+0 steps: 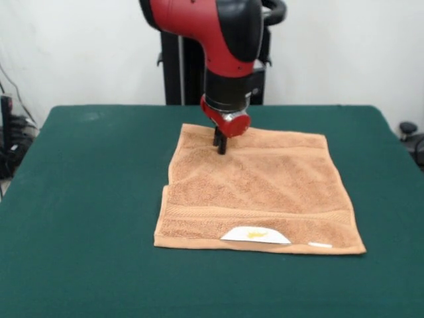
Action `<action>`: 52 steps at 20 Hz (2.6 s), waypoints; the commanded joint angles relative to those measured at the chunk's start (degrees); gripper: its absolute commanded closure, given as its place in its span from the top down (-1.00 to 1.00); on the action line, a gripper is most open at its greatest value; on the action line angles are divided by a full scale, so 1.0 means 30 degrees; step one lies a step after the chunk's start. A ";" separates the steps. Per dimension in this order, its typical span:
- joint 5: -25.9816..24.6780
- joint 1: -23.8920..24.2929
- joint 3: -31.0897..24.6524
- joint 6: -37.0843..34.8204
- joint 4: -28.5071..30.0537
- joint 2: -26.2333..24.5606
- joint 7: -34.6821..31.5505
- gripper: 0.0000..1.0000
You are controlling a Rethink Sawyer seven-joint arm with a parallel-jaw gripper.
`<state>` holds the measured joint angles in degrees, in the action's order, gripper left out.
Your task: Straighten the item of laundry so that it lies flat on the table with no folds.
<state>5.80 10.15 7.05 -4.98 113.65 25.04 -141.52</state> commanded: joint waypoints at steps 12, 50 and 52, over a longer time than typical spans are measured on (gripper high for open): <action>0.0957 -0.7793 0.7422 -1.4276 0.1376 0.1933 -0.4749 -1.00; 0.2665 0.0089 -0.0406 -0.4005 0.2306 0.0237 -0.0986 1.00; 0.2549 -0.0145 -0.0309 -0.5569 0.2026 0.0955 -0.0970 1.00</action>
<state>10.48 8.04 18.45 -20.42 117.98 22.86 -141.54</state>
